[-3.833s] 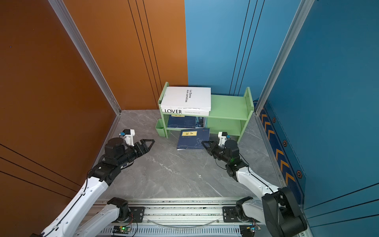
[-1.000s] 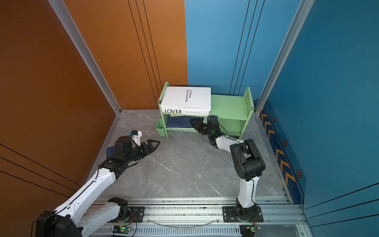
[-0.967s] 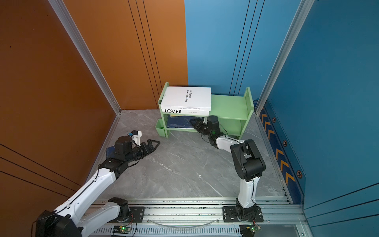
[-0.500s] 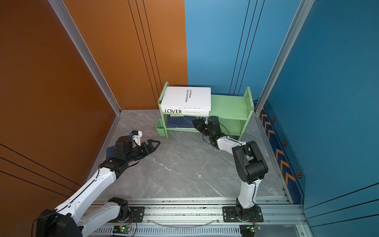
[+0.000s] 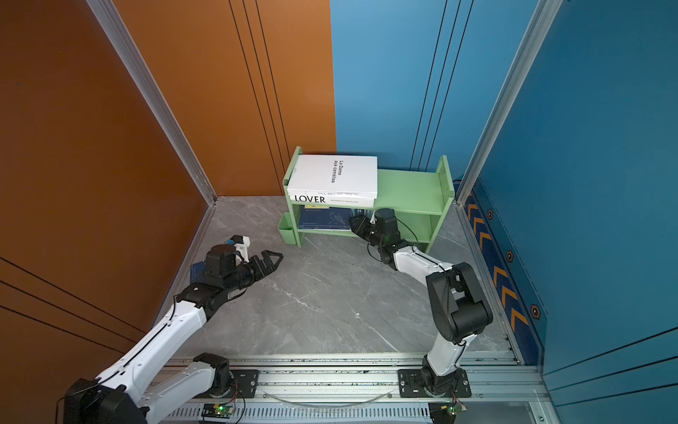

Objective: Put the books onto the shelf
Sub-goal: 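Press the shelved paperback in with the right gripper while the left withdraws, then lower the left gripper over the yellow-labelled blue paperback while the right draws back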

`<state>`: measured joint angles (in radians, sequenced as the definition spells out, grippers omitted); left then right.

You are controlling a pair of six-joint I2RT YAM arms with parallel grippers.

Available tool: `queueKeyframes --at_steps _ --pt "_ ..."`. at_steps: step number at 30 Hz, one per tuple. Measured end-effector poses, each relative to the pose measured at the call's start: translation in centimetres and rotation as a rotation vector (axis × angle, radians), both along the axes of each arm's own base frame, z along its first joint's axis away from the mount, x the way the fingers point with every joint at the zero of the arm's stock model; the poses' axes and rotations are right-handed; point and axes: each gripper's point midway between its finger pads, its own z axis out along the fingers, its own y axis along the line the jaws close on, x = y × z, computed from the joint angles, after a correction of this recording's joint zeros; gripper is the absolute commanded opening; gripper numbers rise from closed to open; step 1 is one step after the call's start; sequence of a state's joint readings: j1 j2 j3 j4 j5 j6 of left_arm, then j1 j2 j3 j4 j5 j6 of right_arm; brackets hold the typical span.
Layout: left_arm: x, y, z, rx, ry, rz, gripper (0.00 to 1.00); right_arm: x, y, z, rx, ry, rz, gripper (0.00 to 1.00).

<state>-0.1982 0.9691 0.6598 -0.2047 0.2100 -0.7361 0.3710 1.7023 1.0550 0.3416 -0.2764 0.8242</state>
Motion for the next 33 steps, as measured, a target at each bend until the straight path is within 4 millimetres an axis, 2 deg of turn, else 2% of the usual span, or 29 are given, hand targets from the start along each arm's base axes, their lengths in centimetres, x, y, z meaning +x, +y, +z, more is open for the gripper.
queueKeyframes --at_steps 3,9,13,16,22,29,33 --pt "0.2 4.4 -0.2 0.077 0.02 0.162 0.98 -1.2 0.0 -0.4 -0.056 0.022 0.011 0.57" --pt "-0.4 13.3 -1.9 0.213 0.123 0.468 0.98 -5.2 0.8 -1.4 -0.153 0.075 0.071 0.68" --pt "-1.2 17.7 -4.3 0.251 0.228 0.608 0.98 -7.0 1.3 -1.5 -0.154 0.094 0.102 0.7" --pt "-2.0 20.6 -6.0 0.259 0.301 0.697 0.98 -7.5 1.3 -1.6 -0.15 0.096 0.114 0.72" --pt "-3.5 25.2 -8.4 0.246 0.386 0.847 0.98 -7.6 1.6 -1.5 -0.129 0.077 0.133 0.73" --pt "-5.1 28.4 -10.0 0.243 0.422 0.962 0.98 -8.8 1.8 -1.7 -0.113 0.061 0.185 0.76" --pt "-5.0 29.8 -12.0 0.209 0.453 0.987 0.98 -10.0 2.0 -1.8 -0.1 0.06 0.225 0.78"
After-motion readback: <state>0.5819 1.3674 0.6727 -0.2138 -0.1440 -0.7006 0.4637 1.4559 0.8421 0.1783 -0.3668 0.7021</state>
